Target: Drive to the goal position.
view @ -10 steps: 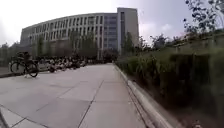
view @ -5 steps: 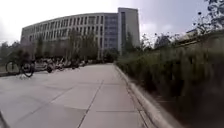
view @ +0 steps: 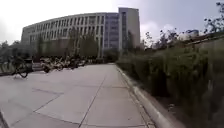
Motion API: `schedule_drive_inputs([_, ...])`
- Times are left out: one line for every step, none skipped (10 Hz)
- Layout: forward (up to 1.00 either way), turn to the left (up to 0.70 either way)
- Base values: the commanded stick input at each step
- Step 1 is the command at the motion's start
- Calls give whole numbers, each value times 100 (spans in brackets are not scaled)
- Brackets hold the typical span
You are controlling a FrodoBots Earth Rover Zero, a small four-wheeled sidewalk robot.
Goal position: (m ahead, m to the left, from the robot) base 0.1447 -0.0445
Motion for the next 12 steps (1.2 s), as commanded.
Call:
schedule_drive_inputs([60,3])
schedule_drive_inputs([60,3])
schedule_drive_inputs([60,3])
schedule_drive_inputs([60,3])
schedule_drive_inputs([60,3])
schedule_drive_inputs([60,3])
schedule_drive_inputs([60,3])
schedule_drive_inputs([60,3])
schedule_drive_inputs([60,3])
schedule_drive_inputs([60,3])
schedule_drive_inputs([35,2])
schedule_drive_inputs([0,0])
